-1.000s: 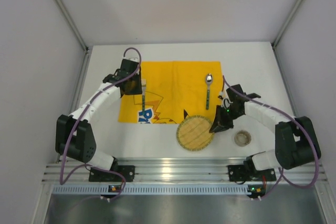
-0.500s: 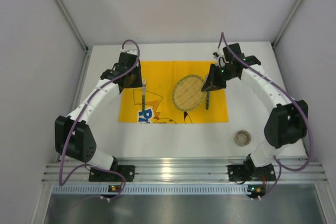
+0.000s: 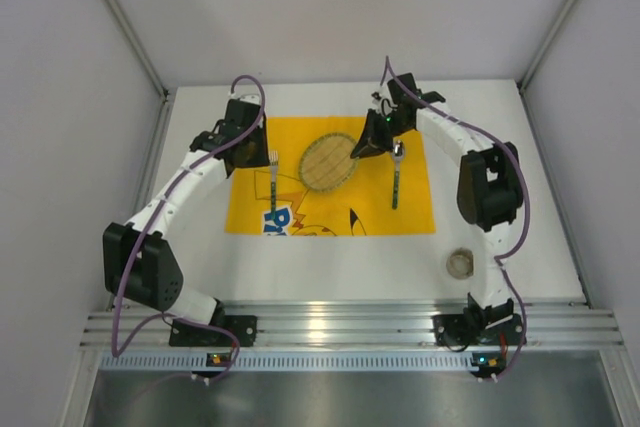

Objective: Set the dinner table for one person

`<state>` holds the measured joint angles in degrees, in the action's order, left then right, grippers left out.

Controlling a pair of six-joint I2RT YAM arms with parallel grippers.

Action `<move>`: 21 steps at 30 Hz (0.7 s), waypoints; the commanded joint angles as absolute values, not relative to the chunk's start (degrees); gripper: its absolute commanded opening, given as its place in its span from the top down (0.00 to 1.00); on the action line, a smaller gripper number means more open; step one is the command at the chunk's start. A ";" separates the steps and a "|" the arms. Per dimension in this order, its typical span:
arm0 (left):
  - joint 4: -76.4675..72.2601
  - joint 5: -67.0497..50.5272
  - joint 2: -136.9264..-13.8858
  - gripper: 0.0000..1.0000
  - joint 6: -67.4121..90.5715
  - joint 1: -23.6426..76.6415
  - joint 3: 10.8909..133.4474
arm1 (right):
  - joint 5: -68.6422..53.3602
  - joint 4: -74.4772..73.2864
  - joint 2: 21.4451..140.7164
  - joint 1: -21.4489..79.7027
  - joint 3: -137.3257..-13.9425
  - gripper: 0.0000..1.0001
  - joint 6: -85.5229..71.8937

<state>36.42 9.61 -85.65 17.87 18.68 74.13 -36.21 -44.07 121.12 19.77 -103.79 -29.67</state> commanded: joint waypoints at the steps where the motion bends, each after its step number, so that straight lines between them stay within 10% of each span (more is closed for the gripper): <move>1: 36.65 11.34 -82.53 0.62 17.49 18.46 73.83 | -39.29 -40.87 122.25 20.57 -106.18 1.00 -30.94; 8: 36.83 11.60 -81.48 0.63 17.49 18.46 72.07 | -34.99 -39.82 123.22 20.57 -98.01 1.00 -28.13; 21: 36.30 9.67 -83.76 0.64 16.88 18.46 75.50 | -27.25 -44.29 116.29 19.95 -94.22 0.00 -22.16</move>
<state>36.91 10.28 -83.92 17.80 18.68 72.64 -30.59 -42.06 123.00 20.10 -93.73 -25.43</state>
